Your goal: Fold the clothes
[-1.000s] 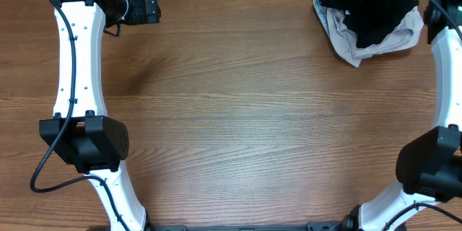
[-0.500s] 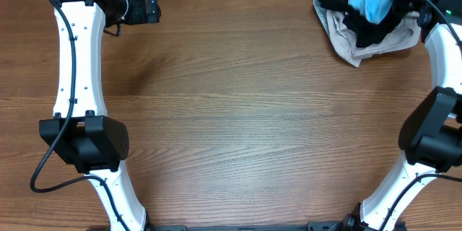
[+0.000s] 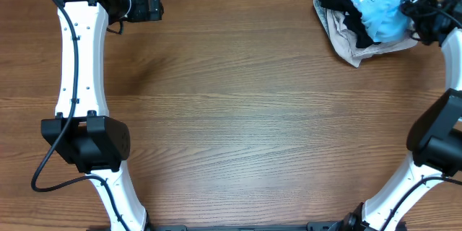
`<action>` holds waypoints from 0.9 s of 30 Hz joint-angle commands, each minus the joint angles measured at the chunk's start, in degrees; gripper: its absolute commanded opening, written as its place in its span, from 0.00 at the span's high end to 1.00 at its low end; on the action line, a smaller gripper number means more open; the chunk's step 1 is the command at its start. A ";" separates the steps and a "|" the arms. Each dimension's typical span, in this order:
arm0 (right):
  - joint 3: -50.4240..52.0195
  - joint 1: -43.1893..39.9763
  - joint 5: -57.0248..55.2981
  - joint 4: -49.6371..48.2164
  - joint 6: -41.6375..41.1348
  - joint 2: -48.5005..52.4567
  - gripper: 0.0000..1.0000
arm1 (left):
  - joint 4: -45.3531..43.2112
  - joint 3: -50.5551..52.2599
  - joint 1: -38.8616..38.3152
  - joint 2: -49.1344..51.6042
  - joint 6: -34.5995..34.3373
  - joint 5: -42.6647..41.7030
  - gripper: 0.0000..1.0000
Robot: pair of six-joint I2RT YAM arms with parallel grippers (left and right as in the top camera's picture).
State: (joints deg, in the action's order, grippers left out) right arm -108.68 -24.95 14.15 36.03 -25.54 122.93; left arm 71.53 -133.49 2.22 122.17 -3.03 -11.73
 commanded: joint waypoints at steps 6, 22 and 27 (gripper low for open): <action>-6.93 0.66 -1.27 2.73 15.26 -9.92 0.10 | -0.22 0.31 -0.37 -0.55 -0.79 0.33 0.00; -6.99 9.68 -13.07 -19.12 18.49 5.20 0.06 | -0.20 0.31 -0.37 -0.55 -0.81 0.28 0.00; -6.99 9.68 -13.07 -15.96 17.35 13.46 0.04 | -0.20 0.31 -0.37 -0.55 -0.81 0.31 0.00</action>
State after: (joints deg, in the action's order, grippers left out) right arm -115.46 -15.07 2.42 18.76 -7.68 133.01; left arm 71.53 -133.49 2.24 122.17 -3.03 -11.70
